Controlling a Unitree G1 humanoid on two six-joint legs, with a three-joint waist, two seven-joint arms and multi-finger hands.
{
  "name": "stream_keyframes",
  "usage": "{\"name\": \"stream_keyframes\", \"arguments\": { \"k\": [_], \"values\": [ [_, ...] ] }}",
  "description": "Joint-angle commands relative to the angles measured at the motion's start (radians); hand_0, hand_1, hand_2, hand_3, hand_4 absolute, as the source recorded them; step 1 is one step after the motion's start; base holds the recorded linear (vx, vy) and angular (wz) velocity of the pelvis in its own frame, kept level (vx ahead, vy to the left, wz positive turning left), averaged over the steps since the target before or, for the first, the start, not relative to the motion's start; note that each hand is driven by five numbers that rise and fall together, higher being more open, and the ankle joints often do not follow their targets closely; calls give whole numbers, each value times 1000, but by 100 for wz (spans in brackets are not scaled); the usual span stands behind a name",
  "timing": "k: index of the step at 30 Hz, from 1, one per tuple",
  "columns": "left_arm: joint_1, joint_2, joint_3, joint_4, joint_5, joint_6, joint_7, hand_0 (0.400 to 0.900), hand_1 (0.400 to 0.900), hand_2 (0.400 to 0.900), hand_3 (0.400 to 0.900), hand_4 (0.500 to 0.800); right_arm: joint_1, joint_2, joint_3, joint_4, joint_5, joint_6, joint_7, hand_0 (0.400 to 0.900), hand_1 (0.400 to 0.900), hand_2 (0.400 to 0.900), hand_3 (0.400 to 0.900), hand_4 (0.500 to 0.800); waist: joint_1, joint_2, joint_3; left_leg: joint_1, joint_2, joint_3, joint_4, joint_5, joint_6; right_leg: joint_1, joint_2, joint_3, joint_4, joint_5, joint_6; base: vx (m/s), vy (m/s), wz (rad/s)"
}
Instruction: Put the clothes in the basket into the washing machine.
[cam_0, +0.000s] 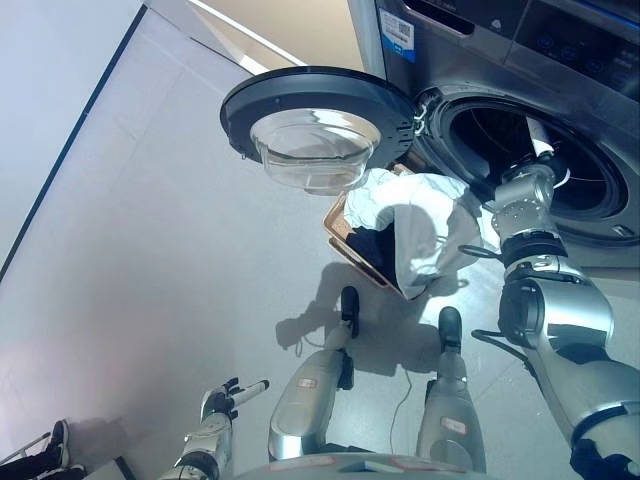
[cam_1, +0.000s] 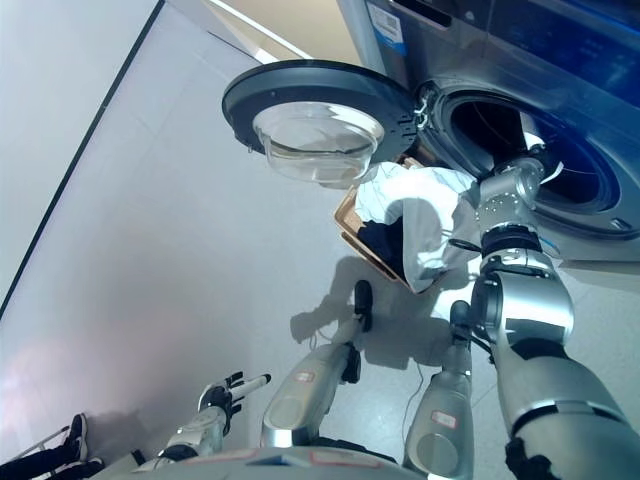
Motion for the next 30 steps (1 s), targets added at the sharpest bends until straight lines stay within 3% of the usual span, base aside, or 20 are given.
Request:
{"name": "stream_keyframes", "arguments": {
  "k": [1, 10, 20, 30],
  "values": [
    [4, 2, -21, 75, 6, 1, 19, 900, 900, 900, 900, 800, 47, -1, 36, 29, -73, 3, 54, 900, 900, 900, 900, 800, -12, 43, -80, -17, 2, -64, -2, -110, -11, 85, 51, -52, 1, -92, -88, 0, 0, 0],
    [9, 32, -11, 114, 27, 14, 13, 900, 900, 900, 900, 800, 471, 61, -11, 69, -235, 81, 125, 900, 900, 900, 900, 800, -31, -80, -181, 81, -17, -65, -2, -121, -5, 156, 61, -62, 1, -97, -100, 3, -41, 1],
    [14, 97, 22, 176, 78, 27, 4, 900, 900, 900, 900, 800, 886, 118, 18, 138, -557, 151, 222, 900, 900, 900, 900, 800, -65, -222, -306, 182, -14, -57, -2, -146, 7, 222, 69, -60, 1, -78, -103, -11, -56, -7],
    [44, 147, -3, 229, 159, 34, -20, 900, 900, 900, 900, 800, 1011, 85, 110, 445, -764, 191, 237, 900, 900, 900, 900, 800, -73, -272, -381, 254, -24, -62, -2, -165, 27, 278, 71, -43, 1, -54, -105, 2, -33, -8]
  ]
}}
